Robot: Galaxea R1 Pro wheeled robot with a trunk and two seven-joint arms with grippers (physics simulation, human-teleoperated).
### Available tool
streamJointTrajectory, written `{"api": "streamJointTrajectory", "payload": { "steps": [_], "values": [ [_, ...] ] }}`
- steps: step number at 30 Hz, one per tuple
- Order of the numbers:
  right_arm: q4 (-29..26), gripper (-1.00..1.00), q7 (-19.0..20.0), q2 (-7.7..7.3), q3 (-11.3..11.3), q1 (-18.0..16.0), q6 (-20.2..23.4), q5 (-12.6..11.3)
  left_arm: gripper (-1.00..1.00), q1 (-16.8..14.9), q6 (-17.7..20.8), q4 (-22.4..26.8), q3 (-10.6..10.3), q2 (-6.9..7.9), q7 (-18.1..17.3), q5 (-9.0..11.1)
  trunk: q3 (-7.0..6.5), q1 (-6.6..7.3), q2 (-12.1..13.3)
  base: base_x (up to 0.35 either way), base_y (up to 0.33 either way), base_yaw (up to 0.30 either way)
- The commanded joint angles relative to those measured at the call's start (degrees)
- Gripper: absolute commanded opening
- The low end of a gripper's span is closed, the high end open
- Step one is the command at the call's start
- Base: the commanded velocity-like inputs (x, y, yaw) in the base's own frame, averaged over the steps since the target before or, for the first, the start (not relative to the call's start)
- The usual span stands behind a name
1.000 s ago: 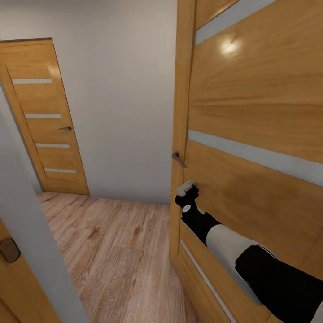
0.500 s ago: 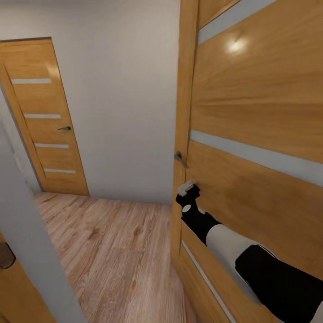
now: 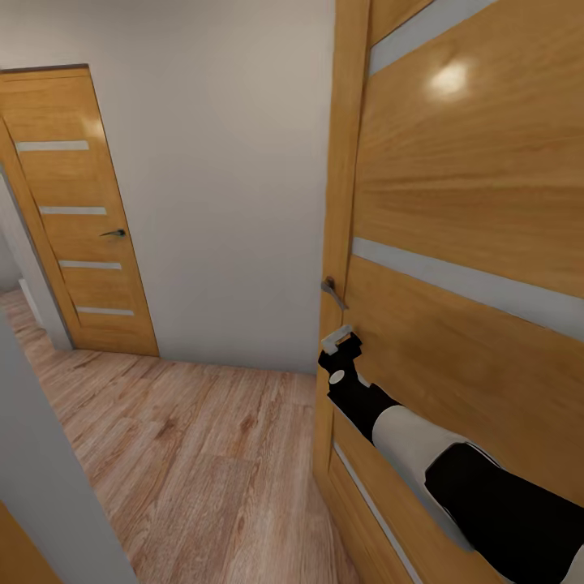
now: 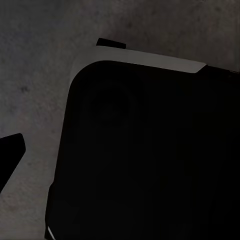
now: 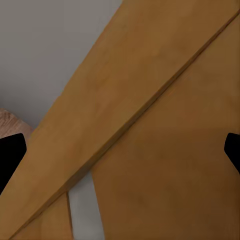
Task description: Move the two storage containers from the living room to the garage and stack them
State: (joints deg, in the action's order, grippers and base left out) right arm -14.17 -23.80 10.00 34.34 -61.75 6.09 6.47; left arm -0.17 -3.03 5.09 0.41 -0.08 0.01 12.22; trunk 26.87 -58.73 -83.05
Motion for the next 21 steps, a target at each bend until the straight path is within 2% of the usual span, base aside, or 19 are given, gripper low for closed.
{"api": "streamJointTrajectory", "payload": {
  "steps": [1,8,15,21],
  "values": [
    [0.02,1.0,-0.36,0.0,-0.41,-0.04,0.68,0.47,1.0,-0.01,-0.14,0.01,-0.01,-0.01,0.0,0.34,0.06,0.0,-0.03,0.007,-0.005,0.0],
    [0.07,1.0,-0.32,0.0,-0.41,-0.04,0.76,0.52,1.0,-0.01,-0.12,0.01,-0.07,0.02,-0.08,0.25,0.06,0.0,-0.03,0.068,-0.091,0.0],
    [0.86,1.0,-0.43,0.0,-0.41,-0.04,0.76,0.8,1.0,-0.01,-0.14,0.03,-0.11,0.13,-0.09,0.28,0.06,0.0,-0.03,0.019,-0.007,0.0],
    [0.9,1.0,-0.38,0.0,-0.41,-0.04,0.66,0.91,1.0,-0.01,-0.06,0.01,-0.06,0.25,-0.27,0.31,0.06,0.0,-0.03,0.253,0.0,0.0]
  ]
}}
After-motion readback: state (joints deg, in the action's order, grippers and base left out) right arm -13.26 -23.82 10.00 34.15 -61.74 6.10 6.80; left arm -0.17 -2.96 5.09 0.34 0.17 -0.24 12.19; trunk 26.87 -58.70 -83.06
